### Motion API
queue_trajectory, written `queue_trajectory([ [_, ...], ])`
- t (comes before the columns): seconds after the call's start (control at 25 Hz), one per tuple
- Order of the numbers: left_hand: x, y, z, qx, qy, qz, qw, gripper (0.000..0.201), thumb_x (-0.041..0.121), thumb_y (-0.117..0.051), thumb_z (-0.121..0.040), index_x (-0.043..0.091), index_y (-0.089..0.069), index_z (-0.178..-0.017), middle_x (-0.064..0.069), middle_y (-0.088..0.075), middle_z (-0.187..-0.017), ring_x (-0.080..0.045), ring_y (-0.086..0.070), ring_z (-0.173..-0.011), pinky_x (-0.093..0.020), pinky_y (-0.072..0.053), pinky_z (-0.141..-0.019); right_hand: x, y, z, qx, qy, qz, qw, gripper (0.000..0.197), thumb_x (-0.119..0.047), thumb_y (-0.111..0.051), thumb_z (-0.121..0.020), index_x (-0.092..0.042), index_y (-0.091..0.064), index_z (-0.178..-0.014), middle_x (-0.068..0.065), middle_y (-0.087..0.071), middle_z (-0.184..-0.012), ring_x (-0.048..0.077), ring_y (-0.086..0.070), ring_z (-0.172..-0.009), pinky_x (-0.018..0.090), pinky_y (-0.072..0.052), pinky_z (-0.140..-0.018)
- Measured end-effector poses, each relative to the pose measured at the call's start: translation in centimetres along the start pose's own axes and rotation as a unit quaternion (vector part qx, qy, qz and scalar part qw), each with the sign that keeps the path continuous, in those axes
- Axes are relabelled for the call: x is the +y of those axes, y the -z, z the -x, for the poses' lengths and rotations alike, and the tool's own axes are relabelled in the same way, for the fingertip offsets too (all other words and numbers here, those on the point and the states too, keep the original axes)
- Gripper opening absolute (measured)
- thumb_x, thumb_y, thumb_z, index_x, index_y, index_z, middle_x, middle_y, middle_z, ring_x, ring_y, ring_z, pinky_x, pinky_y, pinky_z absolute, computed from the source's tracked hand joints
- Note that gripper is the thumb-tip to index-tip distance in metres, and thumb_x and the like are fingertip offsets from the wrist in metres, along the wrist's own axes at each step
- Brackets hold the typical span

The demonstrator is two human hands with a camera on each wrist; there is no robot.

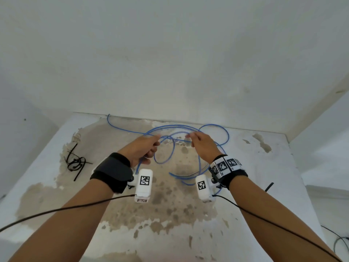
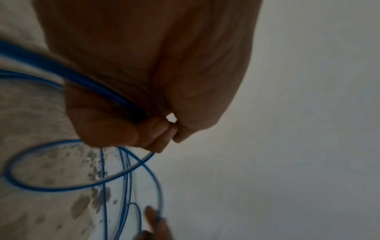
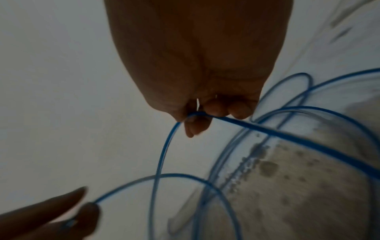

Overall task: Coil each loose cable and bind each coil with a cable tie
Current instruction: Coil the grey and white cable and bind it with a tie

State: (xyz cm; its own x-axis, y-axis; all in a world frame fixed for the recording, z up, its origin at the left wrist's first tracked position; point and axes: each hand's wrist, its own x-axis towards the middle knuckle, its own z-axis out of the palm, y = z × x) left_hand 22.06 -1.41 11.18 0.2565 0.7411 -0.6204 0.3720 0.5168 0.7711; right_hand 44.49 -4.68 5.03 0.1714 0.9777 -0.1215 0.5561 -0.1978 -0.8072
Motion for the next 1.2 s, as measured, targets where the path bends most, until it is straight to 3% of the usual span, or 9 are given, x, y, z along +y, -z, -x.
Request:
queue_trajectory([
  [0.16, -1.3, 1.6, 0.5, -0.035, 0.025, 0.237, 0.971, 0.025, 0.023, -0.038, -0.107, 0.017, -0.054, -0.089, 0.011, -0.035, -0.051, -0.002, -0.031, -0.038, -0.015, -0.033, -0.037, 1.0, -3.1, 1.6, 0.024, -0.106, -0.01, 0.994, 0.035, -0.032, -0.049, -0.105, -0.023, -0.056, -0.138, 0.006, -0.052, -0.14, 0.027, -0.057, -0.123, 0.027, -0.038, -0.095],
  [0.24, -1.5, 2.1, 0.2, -0.055, 0.029, 0.307, 0.95, 0.025, 0.019, -0.039, -0.106, 0.017, -0.053, -0.087, 0.01, -0.037, -0.054, -0.002, -0.034, -0.04, -0.016, -0.038, -0.04, -0.8, -4.4, 3.3, 0.066, -0.065, -0.043, 0.995, 0.028, -0.031, -0.052, -0.104, -0.027, -0.062, -0.129, -0.001, -0.06, -0.131, 0.02, -0.061, -0.118, 0.031, -0.044, -0.104],
  [0.36, -1.7, 2.3, -0.6, -0.098, 0.014, 0.417, 0.903, 0.029, 0.013, -0.035, -0.107, 0.013, -0.048, -0.081, 0.005, -0.044, -0.061, -0.006, -0.044, -0.046, -0.024, -0.052, -0.051, -5.4, -6.1, 7.5, -0.045, -0.005, -0.06, 0.997, 0.018, -0.045, -0.052, -0.102, -0.038, -0.068, -0.101, -0.019, -0.07, -0.089, 0.003, -0.067, -0.081, 0.023, -0.052, -0.08],
  [0.48, -1.5, 2.5, -0.8, -0.1, 0.006, 0.459, 0.883, 0.033, 0.011, -0.034, -0.107, 0.009, -0.05, -0.078, 0.001, -0.054, -0.065, -0.009, -0.053, -0.053, -0.03, -0.059, -0.065, -8.1, -8.2, 10.0, -0.095, 0.024, -0.02, 0.995, 0.019, -0.044, -0.053, -0.102, -0.033, -0.067, -0.1, -0.016, -0.067, -0.083, -0.001, -0.06, -0.073, 0.014, -0.041, -0.065],
  [0.68, -2.4, 5.5, -1.2, 0.034, -0.011, 0.097, 0.995, 0.035, 0.043, -0.06, -0.096, 0.018, -0.053, -0.119, -0.003, -0.058, -0.116, -0.018, -0.058, -0.096, -0.038, -0.053, -0.085, -10.8, -7.5, 10.2, 0.003, 0.041, -0.048, 0.998, 0.022, -0.043, -0.041, -0.107, -0.04, -0.061, -0.1, 0.007, -0.061, -0.082, 0.021, -0.058, -0.076, 0.036, -0.047, -0.07],
  [0.8, -2.9, 6.5, -1.0, 0.065, -0.221, -0.066, 0.971, 0.025, 0.042, -0.051, -0.101, 0.028, -0.064, -0.118, 0.006, -0.058, -0.126, -0.009, -0.054, -0.118, -0.027, -0.04, -0.105, -12.4, -6.6, 9.5, 0.053, 0.038, -0.122, 0.99, 0.018, -0.036, -0.044, -0.107, -0.035, -0.061, -0.102, -0.014, -0.061, -0.081, 0.006, -0.054, -0.073, 0.023, -0.048, -0.069],
  [0.92, -3.3, 7.3, -0.3, -0.021, -0.29, -0.124, 0.949, 0.017, 0.034, -0.05, -0.104, 0.032, -0.066, -0.104, 0.015, -0.07, -0.107, 0.012, -0.06, -0.096, -0.002, -0.037, -0.081, -12.9, -6.6, 7.4, 0.139, 0.019, -0.191, 0.972, 0.019, -0.025, -0.044, -0.108, -0.026, -0.06, -0.099, -0.013, -0.054, -0.074, 0.004, -0.048, -0.066, 0.029, -0.046, -0.072],
  [1.08, -4.1, 7.2, -0.2, -0.038, -0.323, -0.123, 0.938, 0.021, 0.014, -0.052, -0.103, 0.028, -0.065, -0.112, 0.011, -0.073, -0.097, 0.004, -0.066, -0.088, -0.008, -0.045, -0.083, -13.6, -7.3, 5.5, 0.137, -0.045, -0.399, 0.905, 0.024, -0.028, -0.044, -0.109, -0.026, -0.067, -0.102, -0.019, -0.063, -0.084, 0.009, -0.052, -0.081, 0.025, -0.047, -0.079],
  [1.2, -3.8, 7.2, 0.6, -0.03, -0.33, -0.055, 0.942, 0.026, 0.015, -0.049, -0.105, 0.029, -0.065, -0.119, 0.006, -0.074, -0.097, -0.006, -0.07, -0.086, -0.017, -0.051, -0.082, -13.0, -7.4, 4.7, 0.157, -0.029, -0.204, 0.966, 0.026, -0.035, -0.046, -0.107, -0.034, -0.071, -0.1, -0.017, -0.066, -0.09, -0.001, -0.054, -0.075, 0.013, -0.043, -0.07],
])
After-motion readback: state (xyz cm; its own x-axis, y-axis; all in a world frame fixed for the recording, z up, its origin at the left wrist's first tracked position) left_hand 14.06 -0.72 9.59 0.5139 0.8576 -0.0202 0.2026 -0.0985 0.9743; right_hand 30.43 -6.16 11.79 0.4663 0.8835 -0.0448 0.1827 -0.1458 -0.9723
